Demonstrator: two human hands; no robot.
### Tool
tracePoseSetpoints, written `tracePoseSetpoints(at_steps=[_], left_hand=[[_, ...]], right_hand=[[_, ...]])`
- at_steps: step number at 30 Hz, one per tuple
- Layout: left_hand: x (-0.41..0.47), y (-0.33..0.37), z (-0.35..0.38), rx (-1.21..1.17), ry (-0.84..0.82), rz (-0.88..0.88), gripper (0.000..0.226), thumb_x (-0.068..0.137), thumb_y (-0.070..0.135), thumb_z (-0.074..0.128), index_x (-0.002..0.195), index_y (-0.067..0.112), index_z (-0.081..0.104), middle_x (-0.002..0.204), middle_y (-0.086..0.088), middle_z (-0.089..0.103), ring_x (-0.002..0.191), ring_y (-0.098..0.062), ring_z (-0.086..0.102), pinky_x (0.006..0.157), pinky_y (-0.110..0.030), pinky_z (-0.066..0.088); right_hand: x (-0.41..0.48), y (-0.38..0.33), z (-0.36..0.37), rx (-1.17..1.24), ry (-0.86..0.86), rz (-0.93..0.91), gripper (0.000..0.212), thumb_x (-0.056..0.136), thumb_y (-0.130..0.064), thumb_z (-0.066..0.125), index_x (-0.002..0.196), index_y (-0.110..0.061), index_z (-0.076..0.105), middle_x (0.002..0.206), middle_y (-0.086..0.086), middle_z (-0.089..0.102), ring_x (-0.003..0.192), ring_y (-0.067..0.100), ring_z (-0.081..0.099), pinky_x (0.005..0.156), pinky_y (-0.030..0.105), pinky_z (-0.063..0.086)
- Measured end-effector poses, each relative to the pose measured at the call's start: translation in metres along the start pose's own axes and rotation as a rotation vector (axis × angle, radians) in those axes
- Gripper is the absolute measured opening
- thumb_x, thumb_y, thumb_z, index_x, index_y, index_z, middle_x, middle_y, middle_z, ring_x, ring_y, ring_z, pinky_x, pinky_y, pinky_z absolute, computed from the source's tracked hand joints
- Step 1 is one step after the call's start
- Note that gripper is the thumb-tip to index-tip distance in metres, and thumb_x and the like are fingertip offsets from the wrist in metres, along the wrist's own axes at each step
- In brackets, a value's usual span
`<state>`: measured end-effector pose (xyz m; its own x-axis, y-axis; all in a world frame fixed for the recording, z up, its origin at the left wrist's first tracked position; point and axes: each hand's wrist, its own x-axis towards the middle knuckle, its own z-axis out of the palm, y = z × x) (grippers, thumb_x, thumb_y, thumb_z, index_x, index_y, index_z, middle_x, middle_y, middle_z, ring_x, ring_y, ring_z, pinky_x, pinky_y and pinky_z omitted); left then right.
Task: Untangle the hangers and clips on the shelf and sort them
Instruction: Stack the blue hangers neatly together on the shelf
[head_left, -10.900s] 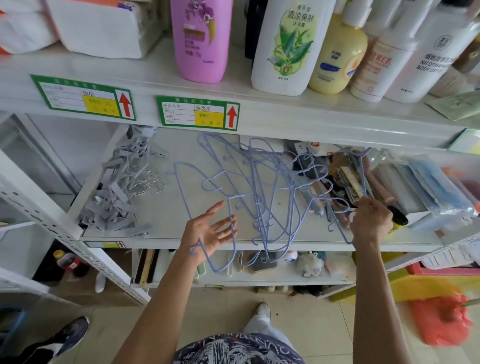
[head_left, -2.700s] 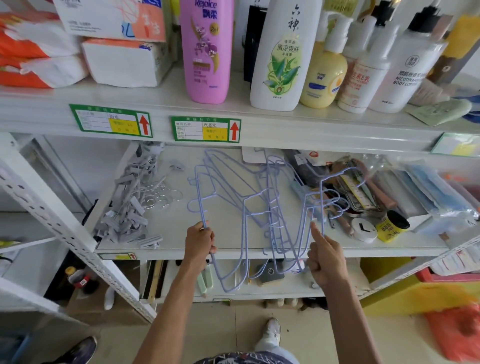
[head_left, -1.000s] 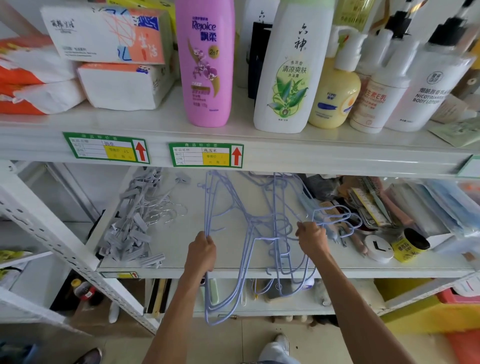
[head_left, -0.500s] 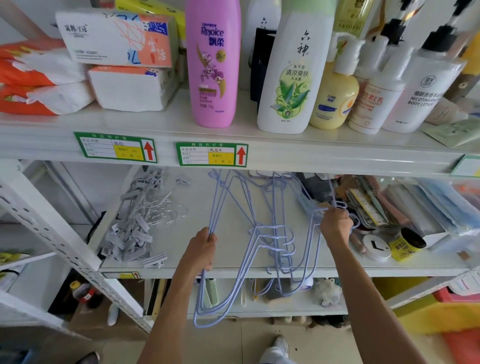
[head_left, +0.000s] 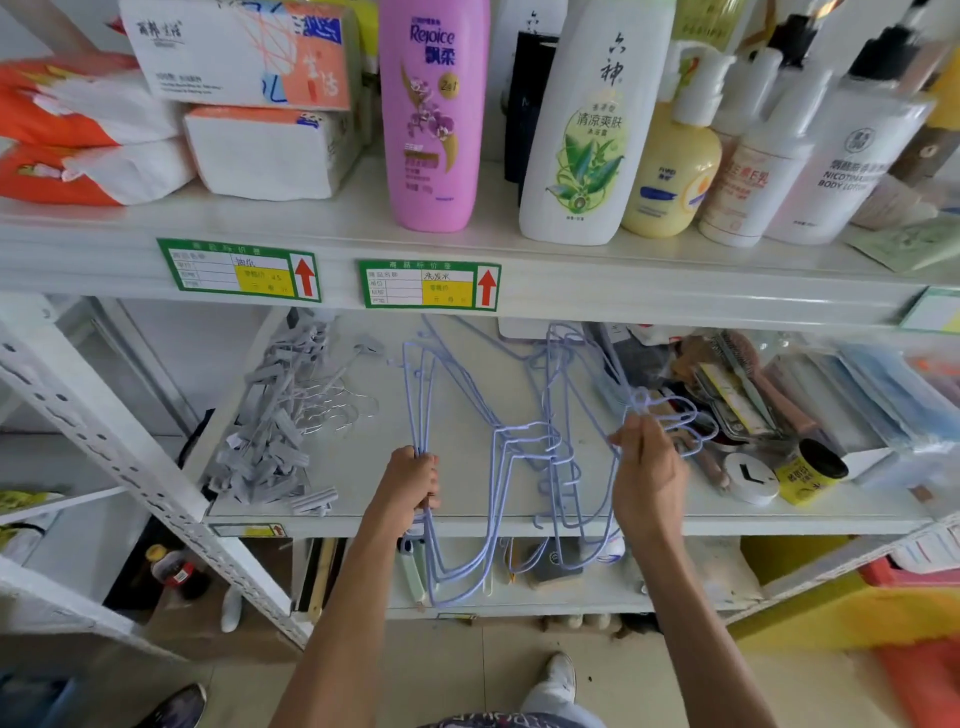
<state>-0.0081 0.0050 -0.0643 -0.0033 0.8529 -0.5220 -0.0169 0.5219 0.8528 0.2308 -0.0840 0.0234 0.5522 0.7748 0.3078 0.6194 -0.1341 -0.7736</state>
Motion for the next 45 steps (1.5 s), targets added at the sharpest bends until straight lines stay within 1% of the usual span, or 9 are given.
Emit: tracePoseSetpoints(at_steps=[2, 7, 12, 15, 19, 24, 28, 35, 45], left_hand=[[0.003, -0.002, -0.001, -0.025, -0.013, -0.024, 0.022, 0.097, 0.002, 0.032, 0.087, 0.008, 0.051, 0.059, 0.001, 0.036, 0.040, -0.009, 0.032, 0.041, -0.019, 0.026], [0.010, 0.003, -0.001, -0.151, -0.050, -0.097, 0.025, 0.103, 0.010, 0.036, 0.082, 0.008, 0.049, 0.048, 0.003, 0.033, 0.030, -0.007, 0.031, 0.038, -0.013, 0.027], [0.014, 0.007, -0.003, -0.375, -0.098, -0.186, 0.052, 0.101, 0.051, 0.037, 0.080, 0.005, 0.048, 0.047, -0.004, 0.041, 0.037, -0.017, 0.043, 0.042, -0.020, 0.038], [0.006, 0.004, -0.004, -0.426, -0.119, -0.198, 0.044, 0.097, 0.049, 0.052, 0.087, 0.005, 0.051, 0.069, -0.007, 0.047, 0.053, -0.023, 0.058, 0.049, -0.028, 0.049], [0.005, -0.006, -0.001, -0.481, -0.156, -0.149, 0.027, 0.102, 0.014, 0.048, 0.078, 0.002, 0.049, 0.060, -0.009, 0.053, 0.041, -0.018, 0.060, 0.042, -0.026, 0.053], [0.015, -0.013, -0.006, -0.421, -0.203, -0.129, 0.029, 0.104, 0.021, 0.046, 0.076, 0.011, 0.049, 0.046, 0.007, 0.036, 0.034, -0.005, 0.036, 0.036, -0.017, 0.034], [0.011, -0.012, -0.006, -0.311, -0.212, -0.097, 0.035, 0.103, 0.018, 0.050, 0.070, 0.016, 0.040, 0.044, 0.006, 0.034, 0.034, -0.007, 0.035, 0.035, -0.017, 0.031], [-0.008, -0.009, -0.004, -0.102, -0.140, -0.067, 0.044, 0.100, 0.029, 0.054, 0.062, 0.018, 0.036, 0.048, 0.000, 0.034, 0.035, -0.013, 0.036, 0.038, -0.017, 0.018], [-0.017, -0.021, 0.001, -0.374, -0.127, -0.089, 0.040, 0.106, 0.018, 0.040, 0.068, 0.019, 0.029, 0.044, 0.005, 0.025, 0.029, -0.009, 0.025, 0.033, -0.013, 0.021]], right_hand=[[-0.015, -0.019, 0.005, 0.082, -0.013, -0.049, 0.030, 0.106, -0.020, 0.038, 0.088, -0.019, 0.062, 0.075, -0.009, 0.068, 0.062, -0.001, 0.058, 0.051, 0.010, 0.035], [-0.053, -0.032, 0.040, -0.112, -0.270, -0.297, 0.025, 0.104, -0.029, 0.034, 0.102, -0.024, 0.059, 0.054, 0.001, 0.057, 0.044, 0.023, 0.054, 0.041, 0.034, 0.041], [-0.101, -0.047, 0.072, -0.456, -0.430, -0.604, 0.024, 0.069, 0.000, 0.072, 0.082, -0.012, 0.057, 0.037, -0.006, 0.029, 0.030, 0.017, 0.024, 0.040, 0.023, 0.025], [-0.125, -0.043, 0.093, -0.530, -0.533, -0.534, 0.047, 0.063, -0.001, 0.059, 0.109, 0.004, 0.058, 0.038, -0.001, 0.048, 0.029, 0.020, 0.040, 0.056, 0.026, 0.052], [-0.132, -0.050, 0.106, -0.533, -0.604, -0.507, 0.066, 0.086, 0.001, 0.036, 0.148, 0.011, 0.018, 0.085, 0.009, 0.072, 0.075, 0.031, 0.067, 0.086, 0.040, 0.046], [-0.117, -0.058, 0.096, -0.434, -0.669, -0.431, 0.025, 0.100, -0.016, 0.038, 0.110, -0.007, 0.059, 0.096, 0.014, 0.068, 0.083, 0.034, 0.065, 0.069, 0.040, 0.046], [-0.091, -0.040, 0.095, -0.218, -0.494, -0.289, 0.033, 0.100, -0.026, 0.044, 0.069, -0.016, 0.047, 0.077, 0.005, 0.056, 0.057, 0.018, 0.050, 0.052, 0.027, 0.038], [-0.061, -0.026, 0.106, -0.350, -0.524, 0.260, 0.043, 0.095, -0.044, 0.050, 0.115, -0.006, 0.052, 0.114, 0.011, 0.062, 0.105, 0.032, 0.062, 0.079, 0.036, 0.049], [-0.063, -0.032, 0.101, -0.515, -0.518, 0.228, 0.050, 0.092, -0.047, 0.047, 0.116, -0.004, 0.055, 0.114, 0.012, 0.065, 0.107, 0.033, 0.063, 0.082, 0.036, 0.047]])
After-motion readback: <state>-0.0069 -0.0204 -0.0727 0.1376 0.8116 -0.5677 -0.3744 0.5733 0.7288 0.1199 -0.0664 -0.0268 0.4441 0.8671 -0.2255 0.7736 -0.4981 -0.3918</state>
